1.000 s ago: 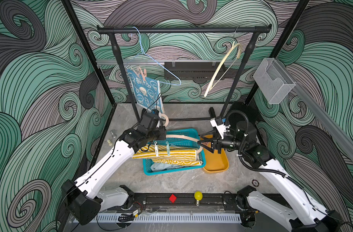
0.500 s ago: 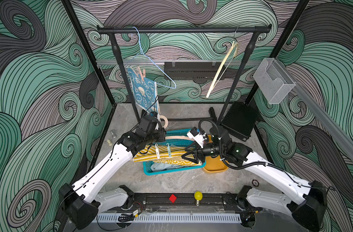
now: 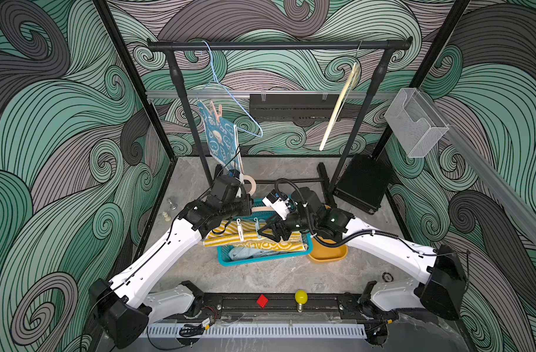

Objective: Remove the clothespins securing towels to the hanger
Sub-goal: Remove the clothespin from the hanger.

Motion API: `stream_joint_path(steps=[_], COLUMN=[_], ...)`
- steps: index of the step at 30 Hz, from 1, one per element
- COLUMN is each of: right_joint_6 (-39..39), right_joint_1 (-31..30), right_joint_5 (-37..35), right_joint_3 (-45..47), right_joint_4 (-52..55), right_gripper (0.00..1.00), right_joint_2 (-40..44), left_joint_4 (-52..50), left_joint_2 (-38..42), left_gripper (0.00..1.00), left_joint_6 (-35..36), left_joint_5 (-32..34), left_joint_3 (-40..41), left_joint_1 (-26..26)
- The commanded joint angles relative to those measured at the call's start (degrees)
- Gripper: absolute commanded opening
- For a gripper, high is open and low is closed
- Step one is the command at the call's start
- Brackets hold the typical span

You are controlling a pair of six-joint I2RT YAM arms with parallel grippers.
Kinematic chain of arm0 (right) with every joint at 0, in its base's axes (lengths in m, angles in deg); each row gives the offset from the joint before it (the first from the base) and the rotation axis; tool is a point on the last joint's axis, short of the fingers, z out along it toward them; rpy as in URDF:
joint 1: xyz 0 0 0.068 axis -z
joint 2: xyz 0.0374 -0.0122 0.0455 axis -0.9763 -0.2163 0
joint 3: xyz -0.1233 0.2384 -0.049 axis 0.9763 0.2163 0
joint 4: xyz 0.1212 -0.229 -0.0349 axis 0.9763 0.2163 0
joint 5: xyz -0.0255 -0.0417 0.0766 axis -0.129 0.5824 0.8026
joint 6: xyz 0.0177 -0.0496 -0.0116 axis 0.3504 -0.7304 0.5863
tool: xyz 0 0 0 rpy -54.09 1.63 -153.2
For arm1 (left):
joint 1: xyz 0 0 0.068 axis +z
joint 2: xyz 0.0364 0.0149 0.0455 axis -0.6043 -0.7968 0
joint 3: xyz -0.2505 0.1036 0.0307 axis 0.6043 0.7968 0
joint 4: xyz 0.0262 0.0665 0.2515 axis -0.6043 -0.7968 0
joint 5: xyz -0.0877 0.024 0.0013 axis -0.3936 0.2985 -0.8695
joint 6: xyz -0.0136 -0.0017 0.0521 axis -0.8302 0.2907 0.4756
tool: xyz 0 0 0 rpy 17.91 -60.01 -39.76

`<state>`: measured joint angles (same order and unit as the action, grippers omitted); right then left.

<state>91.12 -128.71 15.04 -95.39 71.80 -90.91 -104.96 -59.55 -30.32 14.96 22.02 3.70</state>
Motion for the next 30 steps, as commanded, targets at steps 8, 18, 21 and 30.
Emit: stream_joint_path(steps=[8,18,21,30], right_joint_6=[0.07,0.22,0.33,1.61], right_joint_1=[-1.57,-2.65,-3.02,-3.15], right_joint_5=[-5.08,-9.09,-9.22,-7.99], right_joint_3=[-2.53,-3.82,-4.0,-3.84], right_joint_4=[-1.2,-1.44,-1.97,-4.12], right_gripper=[0.66,0.66,0.66,0.65], right_joint_2=[-4.56,-7.05,-7.42,-8.34], left_joint_4=[-0.67,-0.79,-0.76,-0.42], left_joint_2=[-1.68,-2.16,-2.43,-3.26], left_gripper=[0.0,0.0,0.0,0.0], left_joint_6=[-1.21,-1.48,-1.61,-1.55], left_joint_5=[-1.97,-2.36,-2.54,-2.91], left_joint_3=[-4.15,-4.6,-4.77,-5.04], left_joint_1=[-0.45,-0.63,-0.63,-0.64])
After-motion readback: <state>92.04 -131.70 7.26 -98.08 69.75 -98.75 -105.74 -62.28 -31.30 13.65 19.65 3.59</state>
